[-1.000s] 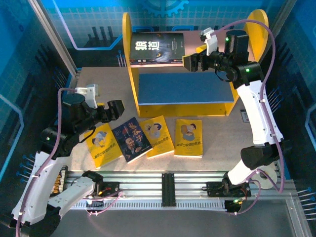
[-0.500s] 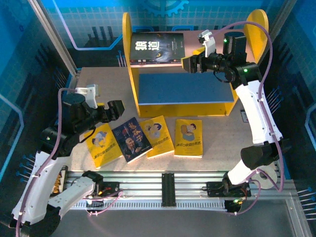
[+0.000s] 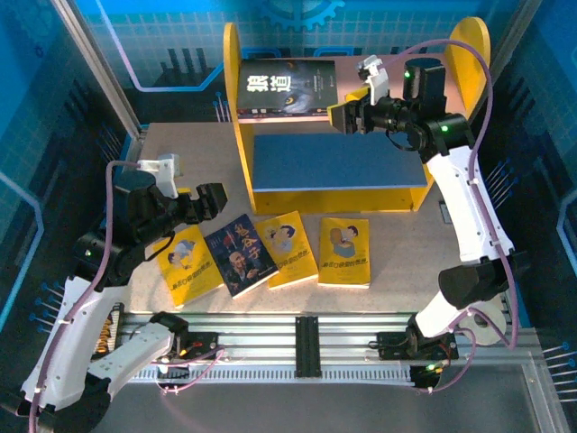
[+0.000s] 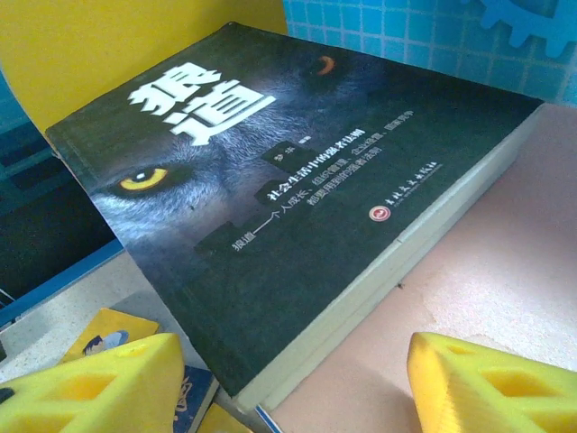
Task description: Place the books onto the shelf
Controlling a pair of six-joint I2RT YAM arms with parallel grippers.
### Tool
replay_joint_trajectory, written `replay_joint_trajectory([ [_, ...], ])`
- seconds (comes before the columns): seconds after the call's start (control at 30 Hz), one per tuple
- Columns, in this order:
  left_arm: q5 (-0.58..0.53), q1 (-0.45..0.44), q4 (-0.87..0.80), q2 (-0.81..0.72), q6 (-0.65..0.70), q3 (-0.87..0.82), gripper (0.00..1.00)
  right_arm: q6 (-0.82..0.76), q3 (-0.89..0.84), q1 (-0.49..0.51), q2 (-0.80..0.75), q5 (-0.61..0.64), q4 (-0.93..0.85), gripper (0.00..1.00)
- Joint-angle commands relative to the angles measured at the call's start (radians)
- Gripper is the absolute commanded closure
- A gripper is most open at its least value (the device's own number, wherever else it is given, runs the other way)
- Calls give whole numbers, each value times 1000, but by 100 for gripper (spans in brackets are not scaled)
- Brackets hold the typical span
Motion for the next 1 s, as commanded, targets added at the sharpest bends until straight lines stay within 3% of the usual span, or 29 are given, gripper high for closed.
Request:
replay_joint_trajectory([
  [0.0,-20,3,-2,-15,-14,-14,6,-1,27,18,29,-25,-1,33],
  [0.7,-25,4,0,-18,-11,-23,6,-17,126,54,104,-35,-55,34],
  [0.97,-24,3,-6,-21,-7,-22,6,-3,120,33,78,21,-52,28],
])
